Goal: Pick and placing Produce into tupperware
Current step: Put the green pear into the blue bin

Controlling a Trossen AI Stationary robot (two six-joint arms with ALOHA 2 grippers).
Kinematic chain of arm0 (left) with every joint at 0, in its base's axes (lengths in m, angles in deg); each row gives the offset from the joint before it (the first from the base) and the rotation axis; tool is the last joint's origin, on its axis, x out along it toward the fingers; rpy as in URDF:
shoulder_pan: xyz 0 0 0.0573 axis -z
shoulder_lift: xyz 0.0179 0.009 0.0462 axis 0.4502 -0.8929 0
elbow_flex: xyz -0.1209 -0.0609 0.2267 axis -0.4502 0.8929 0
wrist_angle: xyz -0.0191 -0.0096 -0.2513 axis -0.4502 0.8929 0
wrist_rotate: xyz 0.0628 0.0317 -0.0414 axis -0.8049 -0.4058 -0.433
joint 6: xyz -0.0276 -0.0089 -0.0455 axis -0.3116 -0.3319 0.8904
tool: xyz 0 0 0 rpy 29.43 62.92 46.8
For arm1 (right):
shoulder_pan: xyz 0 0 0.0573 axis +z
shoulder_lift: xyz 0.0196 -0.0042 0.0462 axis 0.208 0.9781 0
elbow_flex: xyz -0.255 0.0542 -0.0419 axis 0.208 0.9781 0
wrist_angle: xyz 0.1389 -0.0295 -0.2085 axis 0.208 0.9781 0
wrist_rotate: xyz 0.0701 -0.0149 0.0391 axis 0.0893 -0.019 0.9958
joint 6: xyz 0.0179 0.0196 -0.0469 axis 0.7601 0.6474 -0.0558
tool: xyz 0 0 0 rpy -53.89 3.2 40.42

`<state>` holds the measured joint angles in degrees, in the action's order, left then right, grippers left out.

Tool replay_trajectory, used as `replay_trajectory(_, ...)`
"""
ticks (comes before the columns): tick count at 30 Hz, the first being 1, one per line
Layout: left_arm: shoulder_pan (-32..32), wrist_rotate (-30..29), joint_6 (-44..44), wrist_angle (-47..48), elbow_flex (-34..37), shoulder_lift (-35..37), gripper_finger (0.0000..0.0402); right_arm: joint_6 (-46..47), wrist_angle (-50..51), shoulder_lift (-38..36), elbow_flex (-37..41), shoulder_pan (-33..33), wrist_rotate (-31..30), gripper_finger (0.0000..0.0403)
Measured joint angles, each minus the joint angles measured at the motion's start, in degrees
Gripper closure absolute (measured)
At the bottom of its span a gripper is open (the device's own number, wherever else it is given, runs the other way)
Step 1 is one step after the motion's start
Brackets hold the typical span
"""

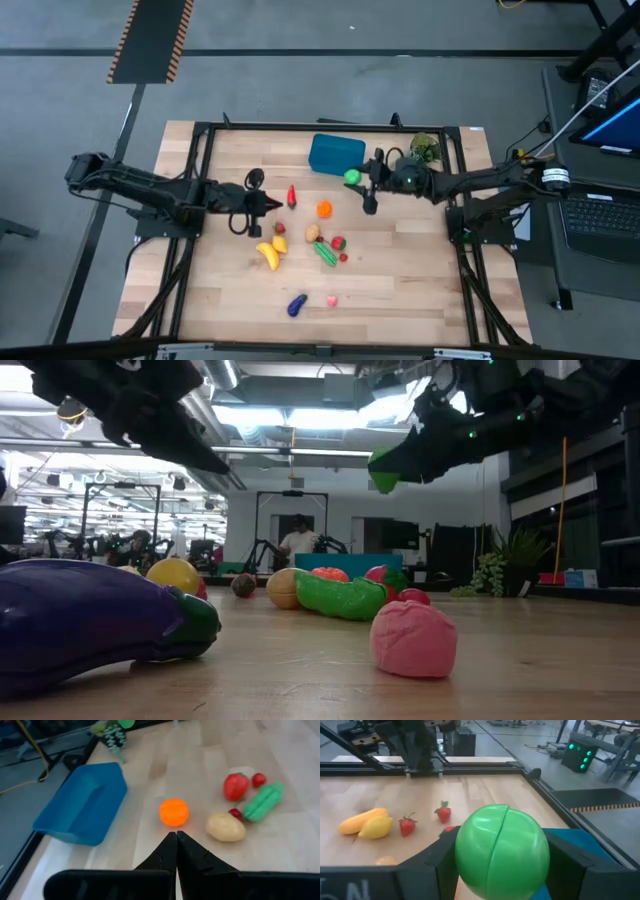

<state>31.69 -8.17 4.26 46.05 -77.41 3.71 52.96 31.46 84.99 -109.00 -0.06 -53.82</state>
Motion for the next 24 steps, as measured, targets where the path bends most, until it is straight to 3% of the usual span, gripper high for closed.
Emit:
replay_trajectory(13,-3.68,0.12,0.49,0.08,0.00,0.00,0.0401,0.48,6.49,0.65,-0.92,-8.35,0.43,0.0182)
replay_trajectory(24,-4.70,0.12,0.65,0.11,0.00,-0.11,0.0401,-2.57,23.77,7.81,-14.57,-13.16,6.39,0.0182)
